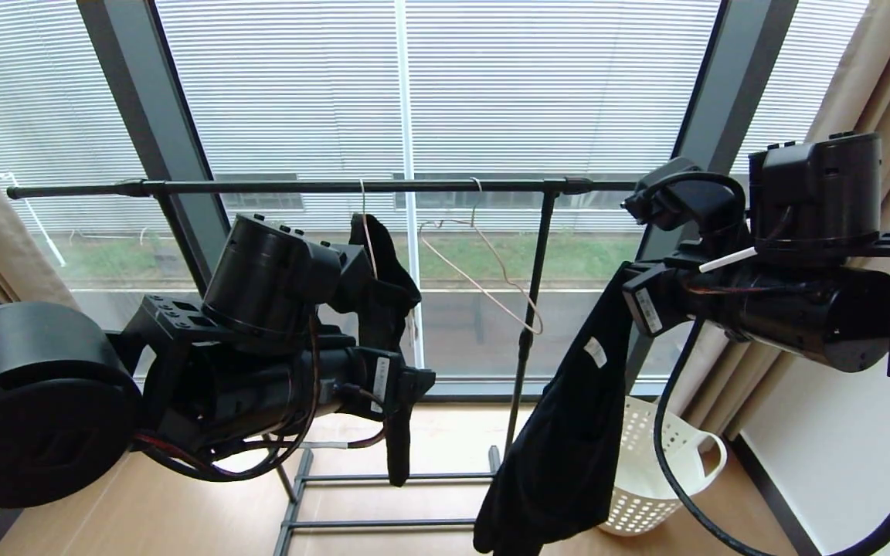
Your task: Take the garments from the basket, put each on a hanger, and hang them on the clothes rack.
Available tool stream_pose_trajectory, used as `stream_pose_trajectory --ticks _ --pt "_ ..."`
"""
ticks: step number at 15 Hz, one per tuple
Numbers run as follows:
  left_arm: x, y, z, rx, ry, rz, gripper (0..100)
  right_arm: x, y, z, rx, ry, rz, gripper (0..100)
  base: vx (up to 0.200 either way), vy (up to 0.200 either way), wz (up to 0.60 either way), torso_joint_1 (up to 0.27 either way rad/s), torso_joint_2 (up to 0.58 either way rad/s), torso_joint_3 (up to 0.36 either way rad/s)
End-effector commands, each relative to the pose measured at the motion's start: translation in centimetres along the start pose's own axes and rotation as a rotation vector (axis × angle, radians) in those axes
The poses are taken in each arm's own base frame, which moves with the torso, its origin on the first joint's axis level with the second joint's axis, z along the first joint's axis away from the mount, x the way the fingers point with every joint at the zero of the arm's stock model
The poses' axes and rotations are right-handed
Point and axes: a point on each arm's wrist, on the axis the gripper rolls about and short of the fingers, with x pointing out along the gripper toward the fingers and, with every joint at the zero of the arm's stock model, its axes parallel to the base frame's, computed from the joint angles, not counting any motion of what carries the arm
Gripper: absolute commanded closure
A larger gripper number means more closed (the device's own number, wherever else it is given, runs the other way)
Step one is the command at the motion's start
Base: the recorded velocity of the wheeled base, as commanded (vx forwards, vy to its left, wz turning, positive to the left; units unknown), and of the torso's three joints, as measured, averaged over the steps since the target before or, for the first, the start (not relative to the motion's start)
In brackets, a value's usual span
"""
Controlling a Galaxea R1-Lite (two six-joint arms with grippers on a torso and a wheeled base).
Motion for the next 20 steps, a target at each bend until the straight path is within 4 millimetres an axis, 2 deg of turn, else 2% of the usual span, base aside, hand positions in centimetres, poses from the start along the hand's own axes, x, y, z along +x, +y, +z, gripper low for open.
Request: stream_pose_trajectory --ticks 1,6,15,18,20 --pt "0.3 0.0 -0.1 0.001 0.008 0.002 0 0.0 -0.1 -0.1 0.000 0.002 -0.002 100 0.000 -0.200 0.00 0.007 0.00 0.002" --pt "0.5 -0.1 -0.1 0.001 0.009 0.003 0 0.1 0.0 0.0 0.000 0.002 -0.002 100 0.000 -0.200 0.00 0.000 0.01 0.001" --pt "1.3 -0.2 -0.2 0.001 0.014 0.006 0 0.2 0.0 -0.1 -0.001 0.005 -0.002 100 0.200 0.000 0.00 0.002 0.00 0.001" --pt "2.4 -0.3 -0.2 -0.012 -0.014 0.008 0 0.2 0.1 -0.1 -0.002 0.006 -0.001 100 0.200 0.000 0.00 0.004 0.00 0.002" --pt "3.2 -0.5 0.0 -0.021 -0.043 0.022 0 0.3 0.1 -0.2 -0.003 0.009 -0.002 100 0.000 0.000 0.00 0.000 0.00 0.000"
